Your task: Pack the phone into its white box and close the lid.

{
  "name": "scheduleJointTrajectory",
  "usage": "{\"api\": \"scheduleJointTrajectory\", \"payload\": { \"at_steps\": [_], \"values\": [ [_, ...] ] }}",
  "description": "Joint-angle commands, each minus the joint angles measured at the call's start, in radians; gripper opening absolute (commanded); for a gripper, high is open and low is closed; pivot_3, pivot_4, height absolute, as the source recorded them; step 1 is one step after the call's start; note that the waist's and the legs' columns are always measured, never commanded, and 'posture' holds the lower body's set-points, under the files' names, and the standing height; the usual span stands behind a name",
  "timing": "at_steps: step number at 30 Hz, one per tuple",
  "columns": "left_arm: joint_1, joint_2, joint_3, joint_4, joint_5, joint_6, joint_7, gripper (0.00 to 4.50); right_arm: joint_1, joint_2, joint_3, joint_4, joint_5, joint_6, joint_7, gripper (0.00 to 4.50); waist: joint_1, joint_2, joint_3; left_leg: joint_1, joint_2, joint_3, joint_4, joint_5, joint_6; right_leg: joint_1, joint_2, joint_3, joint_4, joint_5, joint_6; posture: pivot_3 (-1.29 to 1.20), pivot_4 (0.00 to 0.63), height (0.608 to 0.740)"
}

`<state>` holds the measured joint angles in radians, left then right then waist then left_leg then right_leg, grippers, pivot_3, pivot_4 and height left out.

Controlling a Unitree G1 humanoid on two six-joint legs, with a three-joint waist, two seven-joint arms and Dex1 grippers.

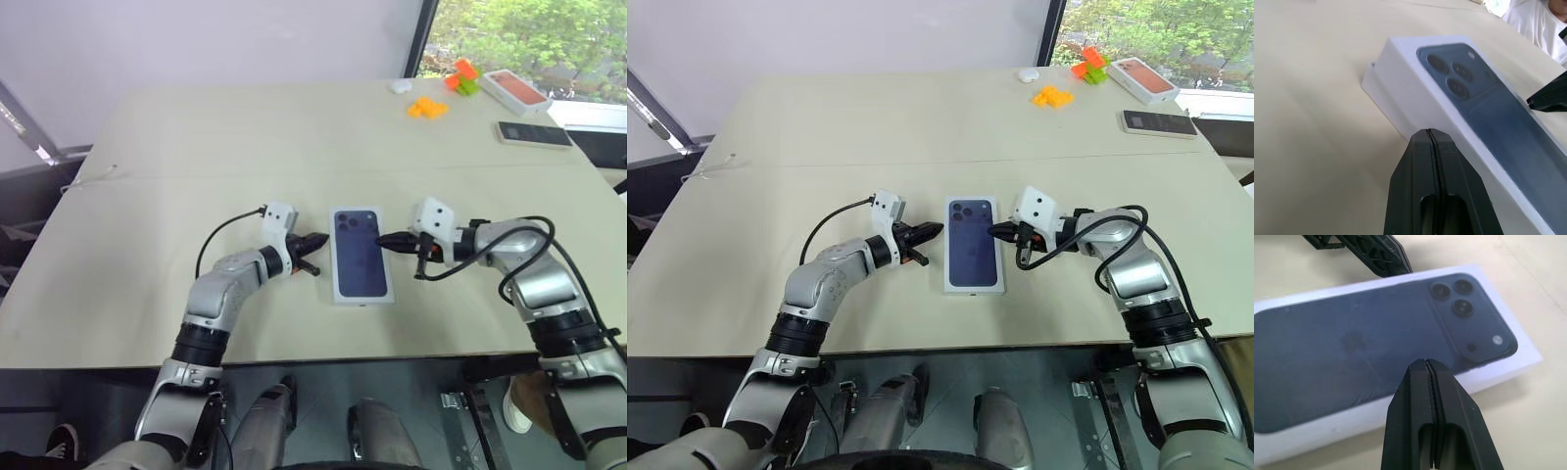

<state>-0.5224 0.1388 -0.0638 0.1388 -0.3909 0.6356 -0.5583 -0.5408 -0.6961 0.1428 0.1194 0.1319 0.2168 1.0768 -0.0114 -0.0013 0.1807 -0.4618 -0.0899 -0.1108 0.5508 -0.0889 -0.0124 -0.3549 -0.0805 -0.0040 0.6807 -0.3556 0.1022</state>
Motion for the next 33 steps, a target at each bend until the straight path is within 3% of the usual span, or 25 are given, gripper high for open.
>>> {"api": "scheduleJointTrajectory", "payload": {
  "at_steps": [1, 15, 23, 33],
  "values": [
    [-0.022, -0.005, 0.009, -0.006, 0.002, -0.024, -0.001, 0.0, -0.017, -0.002, 0.0, 0.005, -0.03, -0.034, -0.02, 0.02, 0.0, 0.0, 0.0, 0.0, 0.0, 0.0, 0.0, 0.0, 0.0, 0.0, 0.0, 0.0, 0.0, 0.0, 0.0, 0.0, 0.15, 0.74],
    [0.018, 0.006, 0.004, -0.058, -0.011, 0.009, -0.009, 0.0, -0.059, -0.06, -0.017, 0.146, -0.084, -0.115, -0.028, 0.02, 0.0, 0.0, 0.0, 0.0, 0.0, 0.0, 0.001, 0.0, 0.0, 0.0, 0.0, 0.0, 0.001, 0.0, 0.0, 0.0, 0.15, 0.74],
    [0.055, -0.002, -0.013, -0.105, -0.009, 0.038, -0.009, 0.0, 0.008, -0.037, 0.009, 0.058, -0.084, -0.103, -0.013, 0.02, -0.002, 0.0, 0.0, 0.0, 0.0, 0.0, 0.002, 0.0, 0.0, 0.0, 0.0, 0.0, 0.001, 0.0, 0.0, 0.0, 0.15, 0.74],
    [0.032, -0.026, -0.009, -0.088, -0.006, 0.044, 0.0, 0.0, -0.021, -0.008, 0.008, 0.022, -0.073, -0.045, -0.019, 0.02, 0.0, 0.0, 0.0, 0.0, 0.0, -0.001, 0.004, -0.001, 0.0, 0.001, 0.0, 0.0, 0.002, 0.0, 0.0, 0.0, 0.15, 0.74]
  ]
}}
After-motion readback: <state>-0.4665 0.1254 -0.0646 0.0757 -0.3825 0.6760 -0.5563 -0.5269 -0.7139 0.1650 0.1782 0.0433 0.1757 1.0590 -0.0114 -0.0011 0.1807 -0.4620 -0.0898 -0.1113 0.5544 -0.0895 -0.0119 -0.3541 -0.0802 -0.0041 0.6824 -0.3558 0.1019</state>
